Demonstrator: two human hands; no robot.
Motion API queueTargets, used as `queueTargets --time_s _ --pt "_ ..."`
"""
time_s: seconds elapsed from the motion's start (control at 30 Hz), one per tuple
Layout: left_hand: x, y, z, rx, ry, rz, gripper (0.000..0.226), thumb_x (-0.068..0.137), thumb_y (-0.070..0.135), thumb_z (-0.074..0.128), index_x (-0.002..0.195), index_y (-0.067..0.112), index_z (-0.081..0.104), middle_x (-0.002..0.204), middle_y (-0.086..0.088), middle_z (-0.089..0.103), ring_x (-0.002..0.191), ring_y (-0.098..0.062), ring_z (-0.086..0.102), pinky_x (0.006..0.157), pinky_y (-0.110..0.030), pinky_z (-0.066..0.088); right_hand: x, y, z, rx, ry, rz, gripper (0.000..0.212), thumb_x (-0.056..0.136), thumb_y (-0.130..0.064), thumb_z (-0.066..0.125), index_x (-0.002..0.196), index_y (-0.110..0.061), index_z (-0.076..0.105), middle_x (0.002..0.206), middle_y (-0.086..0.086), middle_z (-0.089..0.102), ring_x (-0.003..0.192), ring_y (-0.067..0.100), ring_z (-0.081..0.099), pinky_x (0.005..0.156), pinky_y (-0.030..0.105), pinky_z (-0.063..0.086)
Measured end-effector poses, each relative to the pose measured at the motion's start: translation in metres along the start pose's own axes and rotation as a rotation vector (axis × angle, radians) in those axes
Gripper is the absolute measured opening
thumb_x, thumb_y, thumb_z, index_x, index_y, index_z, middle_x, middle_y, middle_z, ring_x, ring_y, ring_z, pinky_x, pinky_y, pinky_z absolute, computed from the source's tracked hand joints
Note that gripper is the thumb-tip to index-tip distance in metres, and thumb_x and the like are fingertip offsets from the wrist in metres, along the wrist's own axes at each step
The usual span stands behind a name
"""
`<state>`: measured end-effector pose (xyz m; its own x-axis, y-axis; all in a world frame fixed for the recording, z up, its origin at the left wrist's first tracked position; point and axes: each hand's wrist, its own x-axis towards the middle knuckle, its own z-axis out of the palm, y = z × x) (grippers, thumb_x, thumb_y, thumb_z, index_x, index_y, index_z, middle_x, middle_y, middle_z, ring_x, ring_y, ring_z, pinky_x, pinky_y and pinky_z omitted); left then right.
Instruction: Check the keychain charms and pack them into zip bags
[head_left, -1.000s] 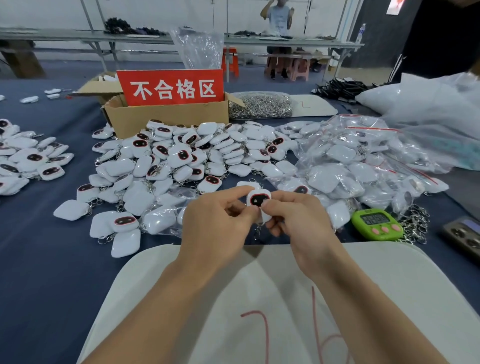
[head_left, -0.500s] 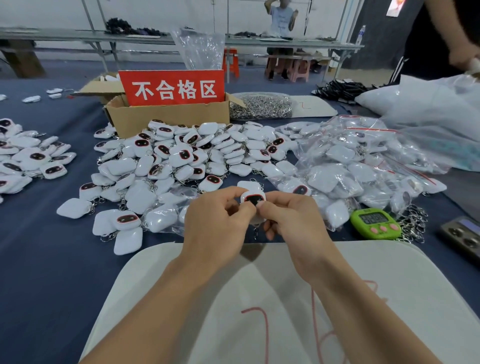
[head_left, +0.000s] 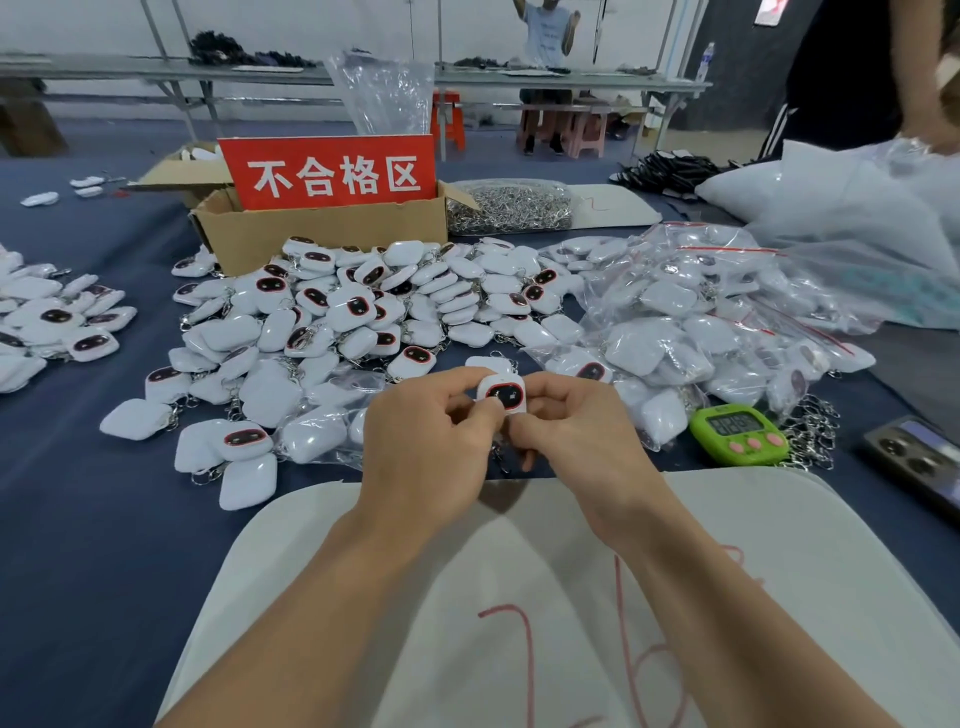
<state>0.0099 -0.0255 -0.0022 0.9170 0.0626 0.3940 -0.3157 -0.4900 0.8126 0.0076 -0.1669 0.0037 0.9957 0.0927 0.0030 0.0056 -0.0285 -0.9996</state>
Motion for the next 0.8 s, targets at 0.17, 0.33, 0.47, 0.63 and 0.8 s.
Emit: queueTargets --time_s 0.17,0.33,0.47,0.63,0.8 --pt "-0.0017 -0.001 -0.0016 0.012 0.001 0.008 0.023 0.081 0.036 0.06 0.097 0.044 0.074 0.055 0.009 0.062 0.054 -0.015 0.052 0.058 -0.034 0.047 0.0005 0.0006 -0.0003 -0.006 0.006 0.0 0.028 0.076 0.006 0.064 0.083 -0.017 0.079 0.073 0.01 0.073 0.062 0.015 0.055 0.055 0.023 0.048" --pt "-0.0017 0.0012 -0.0022 0.032 0.005 0.027 0.022 0.082 0.037 0.061 0.101 0.046 0.068 0.056 0.006 0.062 0.058 -0.02 0.053 0.06 -0.036 0.046 0.0015 -0.0005 0.0003 0.01 0.023 0.008 0.027 0.079 0.01 0.064 0.082 -0.012 0.078 0.069 0.011 0.072 0.055 0.016 0.05 0.049 0.021 0.046" --pt "-0.0012 -0.0005 -0.0017 0.047 0.015 0.018 0.015 0.083 0.038 0.061 0.089 0.035 0.074 0.052 0.006 0.056 0.055 -0.019 0.05 0.058 -0.037 0.044 0.002 0.0005 -0.0001 0.004 0.021 -0.017 0.025 0.08 0.005 0.065 0.082 -0.017 0.078 0.069 0.008 0.072 0.056 0.014 0.05 0.052 0.02 0.047" --pt "-0.0023 0.0017 -0.0015 0.011 0.04 0.039 0.017 0.087 0.038 0.064 0.1 0.041 0.075 0.06 0.012 0.065 0.056 -0.011 0.053 0.058 -0.032 0.044 0.0014 -0.0009 -0.0001 -0.005 0.131 -0.072 0.02 0.077 -0.006 0.074 0.089 -0.021 0.079 0.074 0.001 0.077 0.054 0.007 0.059 0.055 0.017 0.048" --pt "-0.0044 0.0053 0.0002 0.129 0.167 0.13 0.036 0.081 0.027 0.077 0.115 0.039 0.076 0.1 0.02 0.076 0.079 0.003 0.058 0.08 -0.02 0.048 0.0034 0.0006 -0.0057 -0.203 0.367 -0.229 0.027 0.079 0.002 0.077 0.088 -0.024 0.076 0.076 -0.01 0.076 0.065 0.007 0.067 0.063 0.017 0.053"
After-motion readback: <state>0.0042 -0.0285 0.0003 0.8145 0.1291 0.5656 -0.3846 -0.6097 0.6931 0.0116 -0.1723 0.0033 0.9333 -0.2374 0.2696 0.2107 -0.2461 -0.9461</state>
